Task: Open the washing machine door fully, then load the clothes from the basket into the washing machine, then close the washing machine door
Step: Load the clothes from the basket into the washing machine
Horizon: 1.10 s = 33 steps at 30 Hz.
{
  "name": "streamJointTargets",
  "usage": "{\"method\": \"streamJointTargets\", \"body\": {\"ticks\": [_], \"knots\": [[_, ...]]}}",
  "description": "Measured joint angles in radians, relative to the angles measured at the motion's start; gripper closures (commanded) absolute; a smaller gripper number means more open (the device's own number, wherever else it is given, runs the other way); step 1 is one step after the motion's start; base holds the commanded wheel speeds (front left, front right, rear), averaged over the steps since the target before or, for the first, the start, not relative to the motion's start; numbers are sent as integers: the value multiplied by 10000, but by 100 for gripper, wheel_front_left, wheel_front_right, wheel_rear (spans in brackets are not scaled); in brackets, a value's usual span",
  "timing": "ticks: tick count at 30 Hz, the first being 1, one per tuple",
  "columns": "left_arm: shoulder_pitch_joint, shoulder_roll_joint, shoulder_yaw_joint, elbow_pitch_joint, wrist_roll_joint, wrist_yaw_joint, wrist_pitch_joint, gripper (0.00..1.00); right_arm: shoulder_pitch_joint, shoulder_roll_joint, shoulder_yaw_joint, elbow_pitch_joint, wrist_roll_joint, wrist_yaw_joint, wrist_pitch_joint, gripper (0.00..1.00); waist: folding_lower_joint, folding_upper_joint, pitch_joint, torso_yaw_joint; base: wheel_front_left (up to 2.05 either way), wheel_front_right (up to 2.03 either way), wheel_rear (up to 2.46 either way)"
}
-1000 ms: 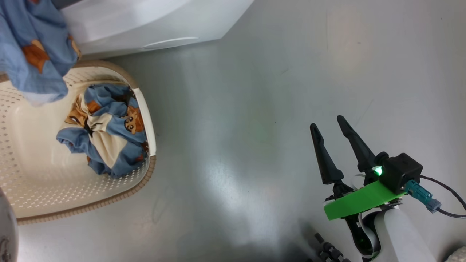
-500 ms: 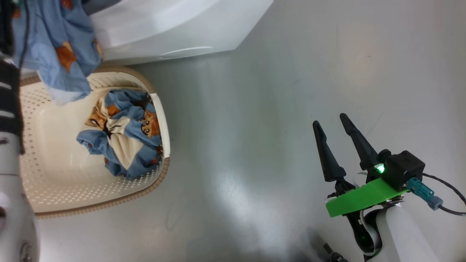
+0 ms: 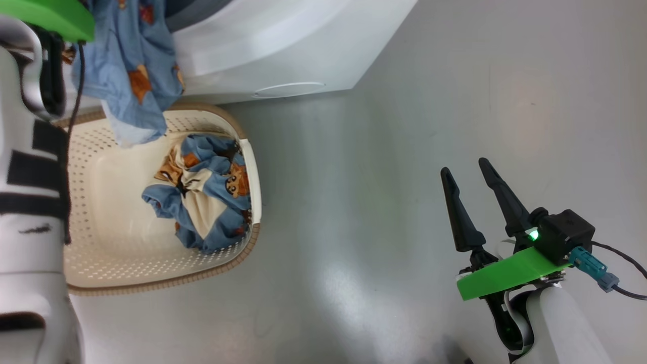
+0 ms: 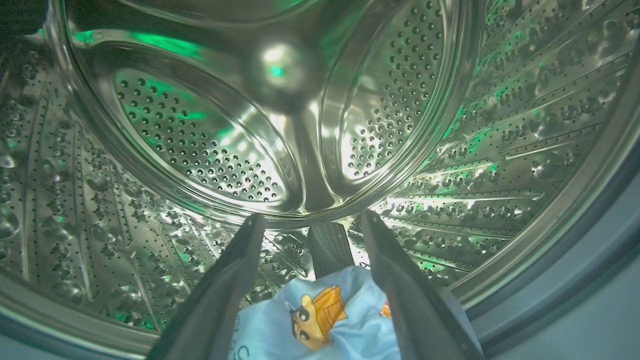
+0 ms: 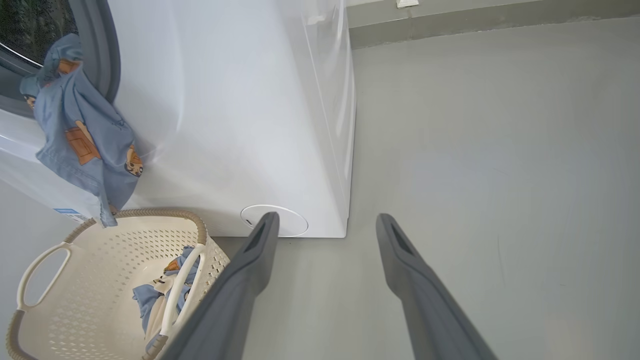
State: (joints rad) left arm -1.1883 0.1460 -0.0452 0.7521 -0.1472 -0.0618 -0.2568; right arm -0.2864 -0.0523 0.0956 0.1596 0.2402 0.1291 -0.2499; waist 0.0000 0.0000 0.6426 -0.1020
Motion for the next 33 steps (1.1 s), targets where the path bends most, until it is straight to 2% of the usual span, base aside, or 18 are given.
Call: {"method": "streamJointTargets", "body": {"ticks": [19,33], "knots": [[3520,-372,268,-2819,-104,-38,2,0,71,-6,-86,25,-15,0,0,0,0,0,-533,462,0,0,0],[6148,-606,656,-4696,-165,224,2,0,166,-8,-21,27,-171,0,0,0,0,0,-689,466,0,0,0]]}}
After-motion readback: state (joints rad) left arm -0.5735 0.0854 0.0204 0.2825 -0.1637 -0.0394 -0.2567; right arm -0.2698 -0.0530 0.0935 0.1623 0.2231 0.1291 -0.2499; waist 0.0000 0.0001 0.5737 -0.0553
